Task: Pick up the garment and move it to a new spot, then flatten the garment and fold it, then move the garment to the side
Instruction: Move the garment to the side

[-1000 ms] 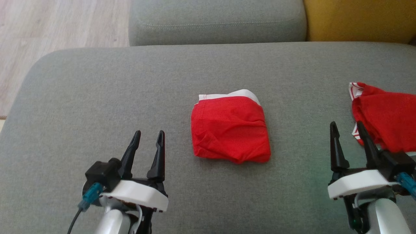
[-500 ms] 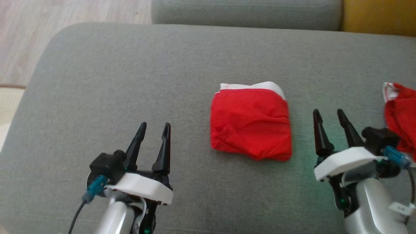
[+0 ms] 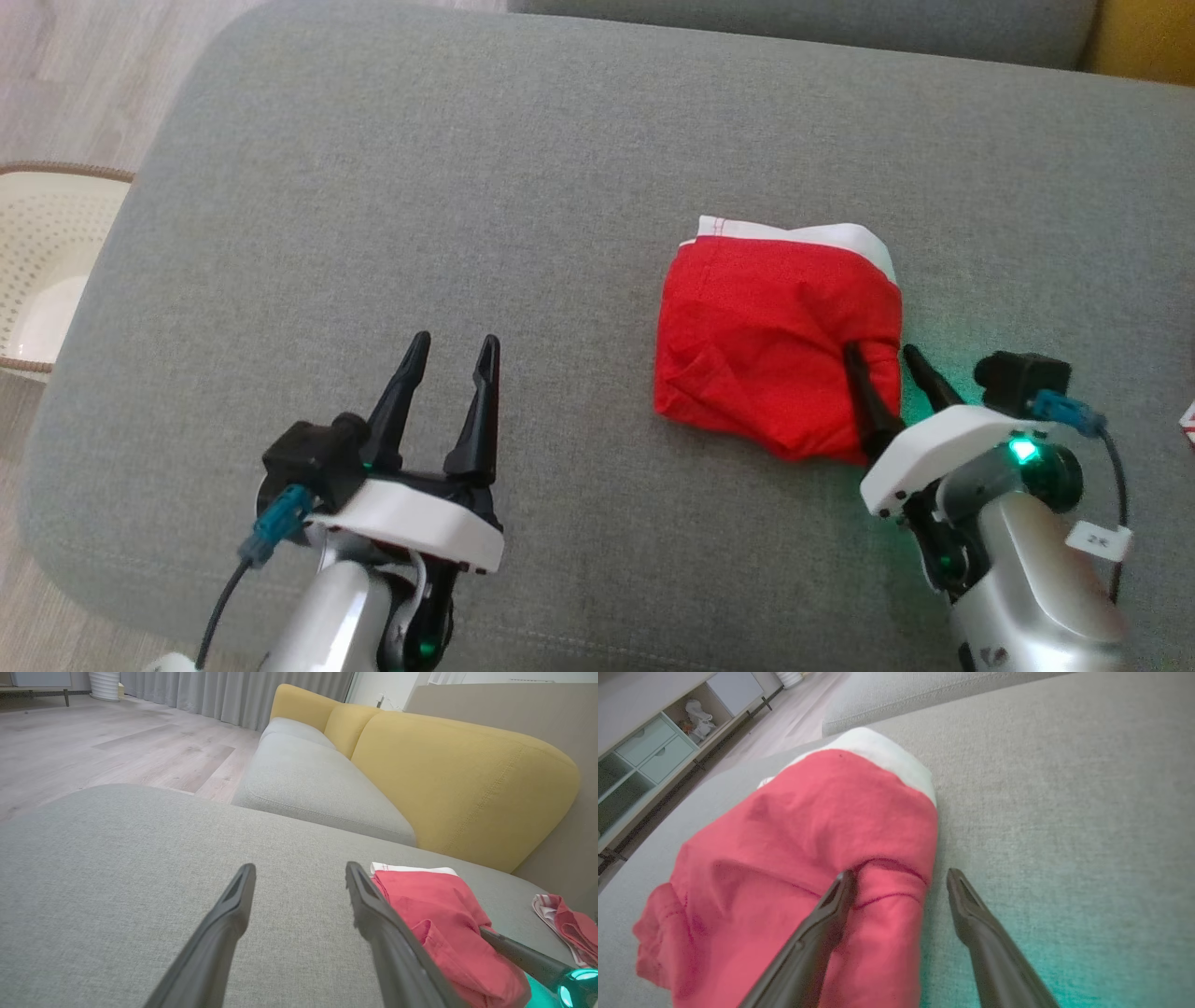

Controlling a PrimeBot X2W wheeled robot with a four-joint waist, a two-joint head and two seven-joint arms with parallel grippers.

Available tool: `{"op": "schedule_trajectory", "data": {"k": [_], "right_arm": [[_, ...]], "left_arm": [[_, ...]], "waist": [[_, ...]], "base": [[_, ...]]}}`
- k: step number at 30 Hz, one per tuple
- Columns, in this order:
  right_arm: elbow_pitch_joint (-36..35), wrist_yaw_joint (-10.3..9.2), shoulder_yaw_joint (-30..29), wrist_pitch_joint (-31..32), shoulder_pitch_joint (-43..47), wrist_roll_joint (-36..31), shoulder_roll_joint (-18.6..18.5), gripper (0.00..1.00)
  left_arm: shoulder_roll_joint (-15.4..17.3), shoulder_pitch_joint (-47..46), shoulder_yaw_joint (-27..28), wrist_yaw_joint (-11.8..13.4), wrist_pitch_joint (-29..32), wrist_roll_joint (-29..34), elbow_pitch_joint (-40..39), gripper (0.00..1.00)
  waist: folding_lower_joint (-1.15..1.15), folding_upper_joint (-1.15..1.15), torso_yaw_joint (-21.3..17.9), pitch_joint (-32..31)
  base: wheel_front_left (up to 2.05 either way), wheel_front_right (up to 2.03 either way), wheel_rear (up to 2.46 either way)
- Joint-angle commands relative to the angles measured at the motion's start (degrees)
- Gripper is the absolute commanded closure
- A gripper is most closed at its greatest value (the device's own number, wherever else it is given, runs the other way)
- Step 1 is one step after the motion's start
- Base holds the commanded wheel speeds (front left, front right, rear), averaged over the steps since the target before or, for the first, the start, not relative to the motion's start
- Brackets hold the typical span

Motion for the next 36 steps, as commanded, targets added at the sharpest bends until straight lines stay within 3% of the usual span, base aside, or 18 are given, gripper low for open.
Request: {"op": "schedule_trajectory", "data": {"k": [1, 4, 5, 6, 12, 19, 22, 29, 33, 36], "right_arm": [[-1.1, -0.05, 1.7, 0.0, -2.2, 0.0, 0.0, 0.0], [1.6, -0.05, 2.7, 0.6, -3.4, -0.4, 0.0, 0.0], [2.4, -0.05, 3.2, 0.7, -3.8, -0.8, 0.0, 0.33], [2.9, -0.05, 3.7, 0.4, -4.2, -1.9, 0.0, 1.0], [3.4, -0.05, 6.1, -4.7, -6.0, -13.3, -2.1, 1.0], [-1.5, -0.05, 9.6, -8.9, -6.3, -23.4, -9.3, 1.0], [-7.0, -0.05, 13.3, -8.5, -6.5, -24.5, -16.2, 1.0], [-17.1, -0.05, 18.9, -3.7, -8.0, -18.8, -32.6, 1.0], [-19.5, -0.05, 20.6, -0.3, -8.9, -14.9, -41.7, 1.0], [-19.6, -0.05, 20.2, 1.8, -9.5, -12.1, -46.2, 1.0]], "left_arm": [[0.1, -2.7, 1.4, 0.2, -0.7, -0.4, -1.7, 0.0], [0.1, -3.0, 1.4, 0.3, -0.7, -0.3, -1.7, 0.0], [0.1, -3.0, 1.4, 0.3, -0.7, -0.2, -1.7, 0.0], [0.1, -3.0, 1.4, 0.4, -0.7, -0.2, -1.7, 0.0], [0.1, -2.8, 2.0, 0.3, -0.7, 0.2, -1.6, 0.0], [0.1, -2.5, 2.6, 0.0, -0.7, 0.5, -2.1, 0.0], [0.1, -3.1, 2.8, -0.2, -0.7, 0.9, -2.6, 0.0], [0.1, -5.6, 3.5, -1.2, -0.7, 1.8, -3.1, 0.0], [0.1, -7.4, 3.8, -1.9, -0.7, 2.4, -3.2, 0.0], [0.1, -8.8, 3.9, -2.3, -0.7, 2.7, -3.2, 0.0]], "waist": [[-0.01, 0.0, 0.1, 0.1], [-0.01, 0.0, 0.2, 0.4], [-0.01, 0.0, 0.1, 0.4], [-0.01, 0.0, 0.0, 0.5], [-0.01, 0.0, -2.4, -0.2], [-0.01, 0.0, -7.3, -1.0], [-0.01, 0.0, -10.6, -0.2], [-0.01, 0.0, -15.5, 3.5], [-0.01, 0.0, -17.4, 6.2], [-0.01, 0.0, -18.0, 8.2]], "base": [[0.0, 0.0, 0.0], [0.0, 0.0, 0.0], [0.0, 0.0, 0.0], [0.0, 0.0, 0.0], [0.0, 0.0, 0.0], [0.0, 0.0, 0.0], [0.0, 0.0, 0.0], [0.0, 0.0, 0.0], [0.0, 0.0, 0.0], [0.0, 0.0, 0.0]]}}
